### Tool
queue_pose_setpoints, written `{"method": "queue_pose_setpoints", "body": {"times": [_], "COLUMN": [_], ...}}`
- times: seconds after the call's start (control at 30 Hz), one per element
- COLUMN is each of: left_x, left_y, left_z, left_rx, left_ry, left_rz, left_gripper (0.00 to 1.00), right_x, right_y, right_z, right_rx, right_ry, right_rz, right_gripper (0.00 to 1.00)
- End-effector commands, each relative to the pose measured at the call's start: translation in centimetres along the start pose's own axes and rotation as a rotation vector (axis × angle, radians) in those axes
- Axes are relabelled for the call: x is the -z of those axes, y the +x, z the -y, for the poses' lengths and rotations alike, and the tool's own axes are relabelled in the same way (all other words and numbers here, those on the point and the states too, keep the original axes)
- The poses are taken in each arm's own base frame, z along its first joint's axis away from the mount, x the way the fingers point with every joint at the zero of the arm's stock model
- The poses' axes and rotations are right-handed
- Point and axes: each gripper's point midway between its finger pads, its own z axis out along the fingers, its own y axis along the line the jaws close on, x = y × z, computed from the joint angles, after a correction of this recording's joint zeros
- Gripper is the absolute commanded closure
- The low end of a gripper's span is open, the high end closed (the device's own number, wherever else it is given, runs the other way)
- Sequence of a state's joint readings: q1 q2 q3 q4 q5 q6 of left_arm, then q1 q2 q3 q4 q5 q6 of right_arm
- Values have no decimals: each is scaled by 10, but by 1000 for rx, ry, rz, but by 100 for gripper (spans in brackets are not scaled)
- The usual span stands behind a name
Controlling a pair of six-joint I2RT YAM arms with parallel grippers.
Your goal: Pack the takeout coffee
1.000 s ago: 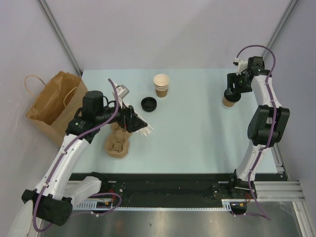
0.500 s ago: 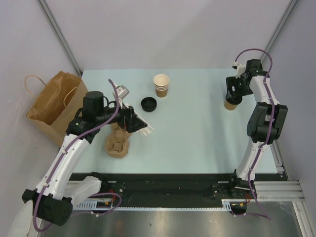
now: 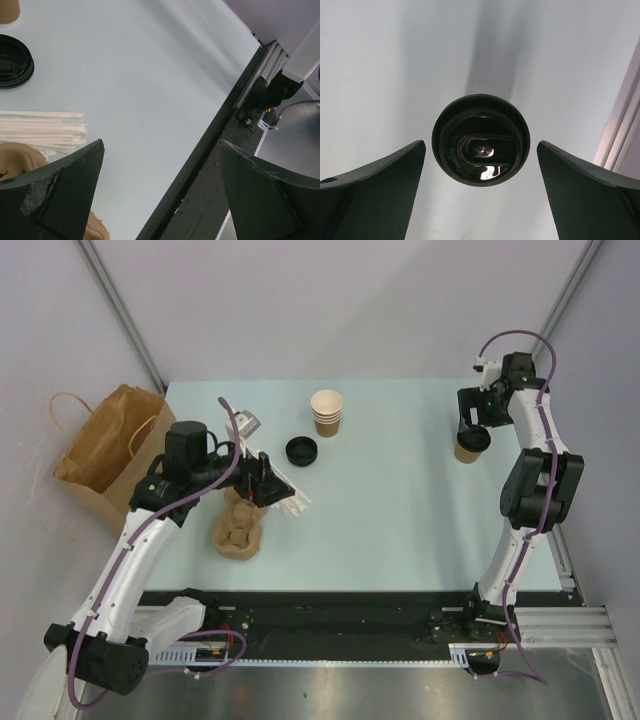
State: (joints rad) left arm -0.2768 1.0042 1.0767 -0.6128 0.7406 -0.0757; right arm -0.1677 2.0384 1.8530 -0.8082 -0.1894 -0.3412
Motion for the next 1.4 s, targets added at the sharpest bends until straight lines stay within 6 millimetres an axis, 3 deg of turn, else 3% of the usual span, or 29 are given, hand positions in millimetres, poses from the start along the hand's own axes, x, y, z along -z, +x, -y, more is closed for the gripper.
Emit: {"method": "queue_pose_setpoints", "body": {"times": [0.0, 0.17, 0.23, 0.33, 0.4, 0.43, 0.5, 0.53, 0.57, 0.6, 0.63, 0.7, 0.83, 1.37], "left_x": [14, 35, 43, 57, 67, 71, 76, 76, 77, 78, 78, 78, 72, 63], "left_y": [-17, -13, -10, 12, 29, 42, 59, 72, 75, 76, 81, 85, 102, 128], "left_z": [2, -8, -16, -43, -62, -73, -84, -90, -95, -100, -105, -113, -132, -170], "left_rx": [-72, -127, -155, -141, -121, -87, -68, -40, -47, -44, -38, -27, 5, 1], "left_ry": [-31, -118, -162, -278, -348, -375, -400, -413, -430, -447, -465, -486, -516, -557], "left_rz": [12, -61, -86, -165, -221, -250, -303, -332, -337, -341, -356, -377, -436, -543], "left_gripper": [1, 0, 0, 0, 3, 5, 14, 18, 28, 31, 34, 40, 45, 50], "right_x": [64, 104, 125, 153, 154, 170, 164, 173, 174, 163, 169, 163, 153, 148], "right_y": [-51, -66, -69, -62, -46, -43, -20, -12, -9, 12, 18, 31, 53, 62], "right_z": [0, -23, -40, -75, -106, -120, -156, -166, -176, -192, -199, -216, -232, -241], "right_rx": [20, 48, 69, 97, 116, 135, 167, 168, 174, 188, 180, 198, 158, 151], "right_ry": [27, -20, -56, -126, -191, -204, -263, -275, -286, -309, -321, -344, -385, -420], "right_rz": [161, 218, 248, 267, 238, 263, 218, 228, 239, 191, 202, 180, 117, 111], "right_gripper": [0, 0, 0, 0, 0, 0, 0, 0, 0, 0, 0, 0, 0, 0]}}
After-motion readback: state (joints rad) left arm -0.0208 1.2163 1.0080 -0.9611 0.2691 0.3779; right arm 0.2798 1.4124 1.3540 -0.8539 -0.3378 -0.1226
